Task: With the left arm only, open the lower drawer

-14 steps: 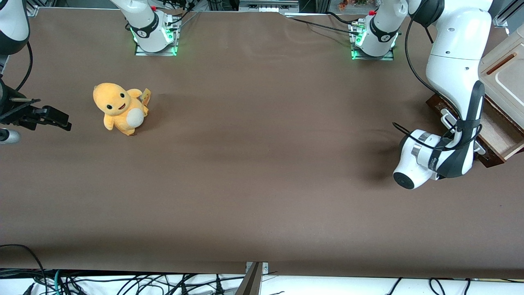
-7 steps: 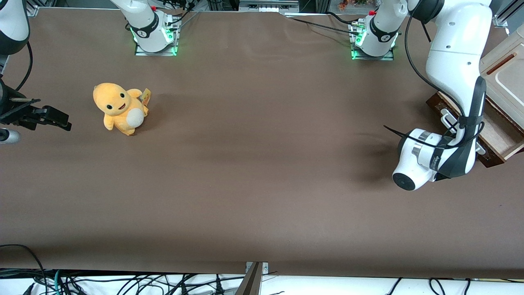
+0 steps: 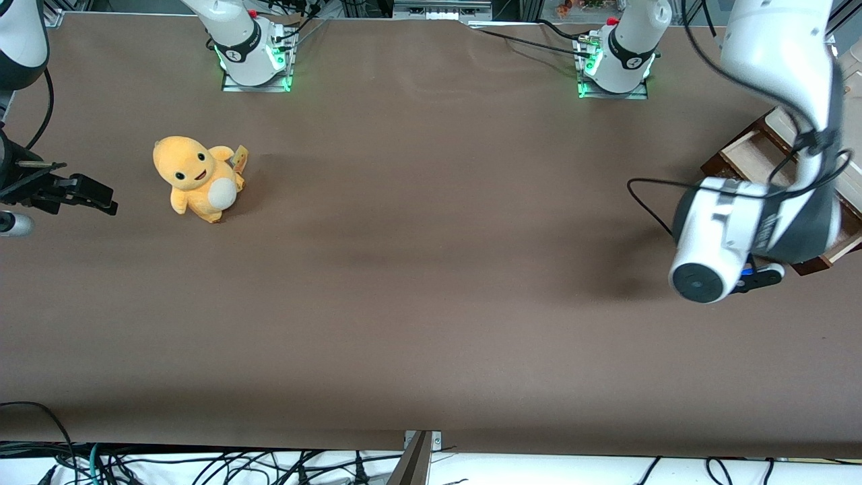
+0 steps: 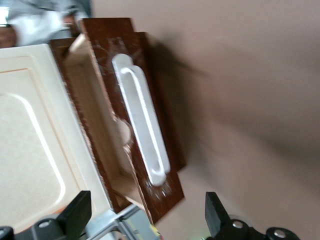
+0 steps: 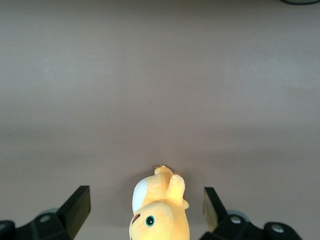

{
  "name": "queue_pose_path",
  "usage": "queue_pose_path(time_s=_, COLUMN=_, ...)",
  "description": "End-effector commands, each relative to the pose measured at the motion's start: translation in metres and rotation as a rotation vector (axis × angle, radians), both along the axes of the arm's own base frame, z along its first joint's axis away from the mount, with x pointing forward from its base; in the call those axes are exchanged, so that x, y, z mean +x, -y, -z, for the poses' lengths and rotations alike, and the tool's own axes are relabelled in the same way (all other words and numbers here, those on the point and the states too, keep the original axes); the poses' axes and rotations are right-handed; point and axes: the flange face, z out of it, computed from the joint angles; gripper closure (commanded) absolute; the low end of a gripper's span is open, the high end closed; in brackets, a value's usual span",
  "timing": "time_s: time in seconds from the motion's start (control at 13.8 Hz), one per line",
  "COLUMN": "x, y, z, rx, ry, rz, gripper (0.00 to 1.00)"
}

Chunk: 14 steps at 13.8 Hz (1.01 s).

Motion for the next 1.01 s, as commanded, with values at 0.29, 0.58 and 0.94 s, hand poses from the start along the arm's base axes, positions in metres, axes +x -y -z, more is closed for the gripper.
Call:
queue_pose_path(time_s=0.29, x=-0.004, y=-0.041, z=-0.127, rx=-0.67, ry=0.069, rz=0.125, gripper=0.0)
queue_pose_path(time_s=0.58, x=-0.013, y=-0.032, z=-0.161, rx=-0.82, ry=0.111, rz=0.208, gripper=0.0)
queue_pose_path(time_s=0.94, x=-0.038, y=-0.009, z=-0.195, rx=-0.795, ry=0.341, rz=0.348, gripper=0.0)
